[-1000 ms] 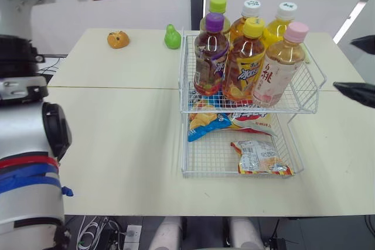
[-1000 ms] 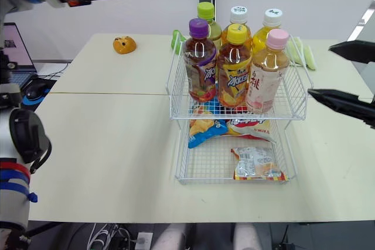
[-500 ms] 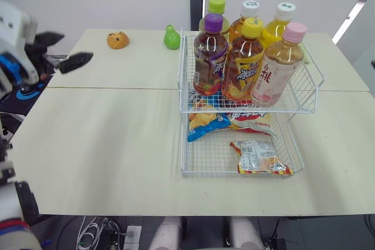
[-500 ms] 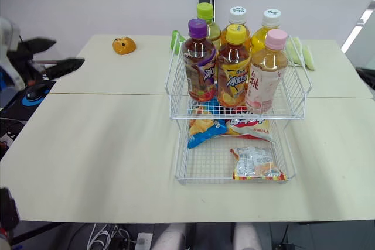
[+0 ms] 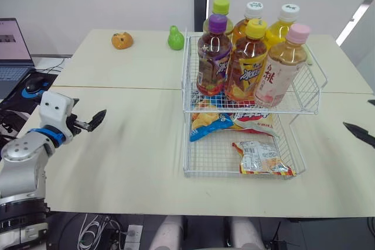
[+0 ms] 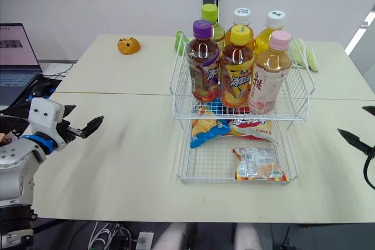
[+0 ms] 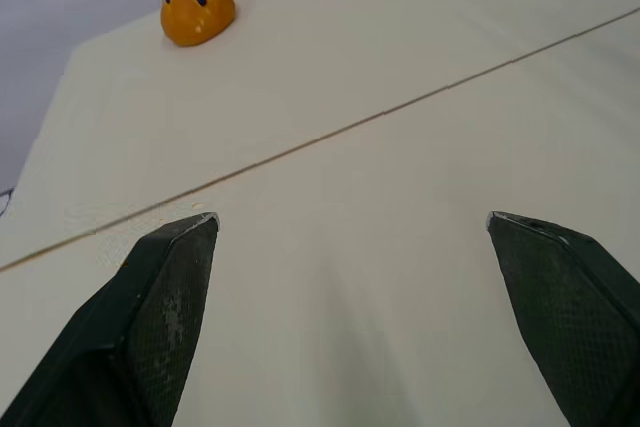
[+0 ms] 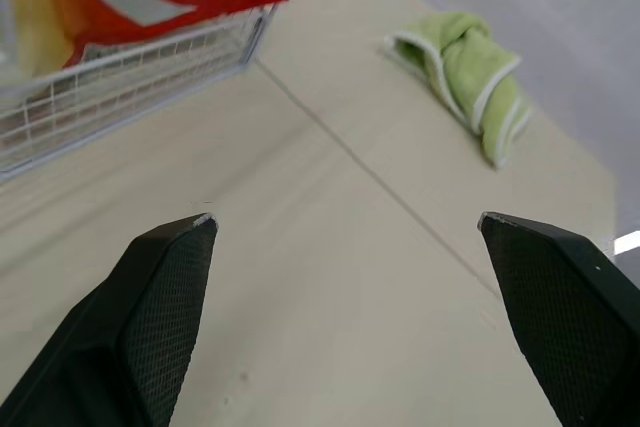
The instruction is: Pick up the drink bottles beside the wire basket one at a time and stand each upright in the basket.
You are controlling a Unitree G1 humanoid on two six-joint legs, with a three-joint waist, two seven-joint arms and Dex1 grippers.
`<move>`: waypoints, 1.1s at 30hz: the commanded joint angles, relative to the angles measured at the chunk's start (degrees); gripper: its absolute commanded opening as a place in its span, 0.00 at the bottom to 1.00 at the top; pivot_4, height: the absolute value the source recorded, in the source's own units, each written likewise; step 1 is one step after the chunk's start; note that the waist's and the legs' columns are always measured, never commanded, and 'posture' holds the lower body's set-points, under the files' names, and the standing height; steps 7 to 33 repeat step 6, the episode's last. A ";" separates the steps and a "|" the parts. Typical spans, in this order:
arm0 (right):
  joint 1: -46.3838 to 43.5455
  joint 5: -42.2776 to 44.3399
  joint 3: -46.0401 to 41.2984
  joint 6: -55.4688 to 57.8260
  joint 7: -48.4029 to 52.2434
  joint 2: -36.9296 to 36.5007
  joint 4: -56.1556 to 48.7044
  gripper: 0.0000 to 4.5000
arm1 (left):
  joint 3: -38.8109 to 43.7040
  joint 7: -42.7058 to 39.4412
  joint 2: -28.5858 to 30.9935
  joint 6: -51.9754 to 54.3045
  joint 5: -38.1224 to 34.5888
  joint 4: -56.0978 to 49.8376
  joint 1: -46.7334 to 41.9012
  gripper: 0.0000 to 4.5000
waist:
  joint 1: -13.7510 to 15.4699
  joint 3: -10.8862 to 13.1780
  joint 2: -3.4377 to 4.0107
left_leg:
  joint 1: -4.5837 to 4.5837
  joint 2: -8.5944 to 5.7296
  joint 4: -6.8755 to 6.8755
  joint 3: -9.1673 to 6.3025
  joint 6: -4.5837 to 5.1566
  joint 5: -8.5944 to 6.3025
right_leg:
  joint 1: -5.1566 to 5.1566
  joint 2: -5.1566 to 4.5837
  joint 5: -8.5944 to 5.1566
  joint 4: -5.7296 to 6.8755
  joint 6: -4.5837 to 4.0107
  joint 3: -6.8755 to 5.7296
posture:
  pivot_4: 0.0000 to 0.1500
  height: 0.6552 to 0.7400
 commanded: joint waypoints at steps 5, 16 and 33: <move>-1.13 0.05 1.00 -3.08 -1.12 0.85 1.18 1.00 | 0.68 1.34 -0.74 2.25 -1.66 -4.87 2.11 0.99 | -0.41 -0.07 0.11 | 0.05 0.02 -0.02 0.03 0.00 0.00 | 0.02 0.01 0.00 0.00 -0.02 0.02 | 1.00 1.00; -1.33 0.05 1.26 -3.22 -1.21 0.87 1.47 1.00 | 0.92 1.05 -0.90 2.59 -2.31 -4.91 2.22 0.99 | -0.41 -0.07 0.11 | 0.05 0.02 -0.03 0.03 0.00 0.00 | 0.02 0.01 0.00 0.00 -0.02 0.02 | 1.00 1.00; -1.33 0.05 1.26 -3.22 -1.21 0.87 1.47 1.00 | 0.92 1.05 -0.90 2.59 -2.31 -4.91 2.22 0.99 | -0.41 -0.07 0.11 | 0.05 0.02 -0.03 0.03 0.00 0.00 | 0.02 0.01 0.00 0.00 -0.02 0.02 | 1.00 1.00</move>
